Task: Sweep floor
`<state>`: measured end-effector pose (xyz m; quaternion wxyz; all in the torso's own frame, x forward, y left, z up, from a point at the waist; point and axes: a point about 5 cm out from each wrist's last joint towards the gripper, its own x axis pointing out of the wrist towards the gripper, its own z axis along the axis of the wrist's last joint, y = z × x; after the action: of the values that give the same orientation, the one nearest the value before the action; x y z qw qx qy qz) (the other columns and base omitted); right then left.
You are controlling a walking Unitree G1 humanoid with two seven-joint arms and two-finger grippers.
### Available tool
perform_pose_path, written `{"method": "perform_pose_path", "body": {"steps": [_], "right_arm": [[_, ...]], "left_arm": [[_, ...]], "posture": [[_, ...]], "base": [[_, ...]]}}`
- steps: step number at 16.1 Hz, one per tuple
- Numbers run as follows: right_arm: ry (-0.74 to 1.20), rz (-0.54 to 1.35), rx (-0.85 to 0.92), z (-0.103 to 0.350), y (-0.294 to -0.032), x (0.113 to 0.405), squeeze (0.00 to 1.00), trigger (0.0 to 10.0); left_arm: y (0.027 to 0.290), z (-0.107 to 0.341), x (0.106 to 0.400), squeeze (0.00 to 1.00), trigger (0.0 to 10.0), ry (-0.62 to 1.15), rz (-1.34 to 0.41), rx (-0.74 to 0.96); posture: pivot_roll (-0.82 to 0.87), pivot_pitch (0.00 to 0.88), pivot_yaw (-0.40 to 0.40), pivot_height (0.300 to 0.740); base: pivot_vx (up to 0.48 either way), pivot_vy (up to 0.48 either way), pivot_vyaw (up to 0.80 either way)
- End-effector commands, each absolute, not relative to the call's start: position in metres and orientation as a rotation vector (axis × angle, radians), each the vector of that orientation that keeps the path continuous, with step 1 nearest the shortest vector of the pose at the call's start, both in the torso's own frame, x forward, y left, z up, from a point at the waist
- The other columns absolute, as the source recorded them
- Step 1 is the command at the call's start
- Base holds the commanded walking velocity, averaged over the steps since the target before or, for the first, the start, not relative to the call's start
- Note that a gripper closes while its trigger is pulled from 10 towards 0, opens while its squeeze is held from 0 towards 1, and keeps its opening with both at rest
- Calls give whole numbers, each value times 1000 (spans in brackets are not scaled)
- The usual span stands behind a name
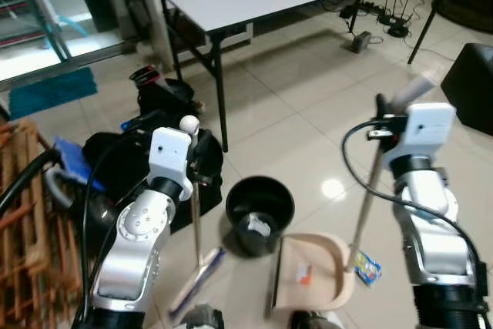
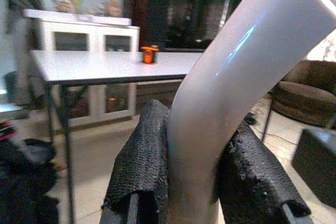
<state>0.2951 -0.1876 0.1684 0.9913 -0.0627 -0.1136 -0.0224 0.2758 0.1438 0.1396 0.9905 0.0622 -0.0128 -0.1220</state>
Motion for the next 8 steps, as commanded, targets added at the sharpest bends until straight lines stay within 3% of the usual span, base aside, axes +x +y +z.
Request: {"method": "perform_pose_path", "body": {"steps": [1, 4, 8], "right_arm": [[-249, -51, -117, 174, -188, 291, 0, 10000], [-221, -58, -85, 169, -186, 289, 0, 10000], [-125, -49, -54, 153, -177, 281, 0, 10000]], "left_arm": [[145, 143, 274, 0, 10000, -39, -243, 125], [146, 143, 273, 0, 10000, -43, -236, 128], [150, 141, 274, 0, 10000, -28, -215, 143]], "posture": [[20, 2, 25, 740], [21, 0, 18, 740], [18, 0, 12, 740]], "base": [[-424, 0, 0], [-399, 0, 0], [0, 0, 0]]}}
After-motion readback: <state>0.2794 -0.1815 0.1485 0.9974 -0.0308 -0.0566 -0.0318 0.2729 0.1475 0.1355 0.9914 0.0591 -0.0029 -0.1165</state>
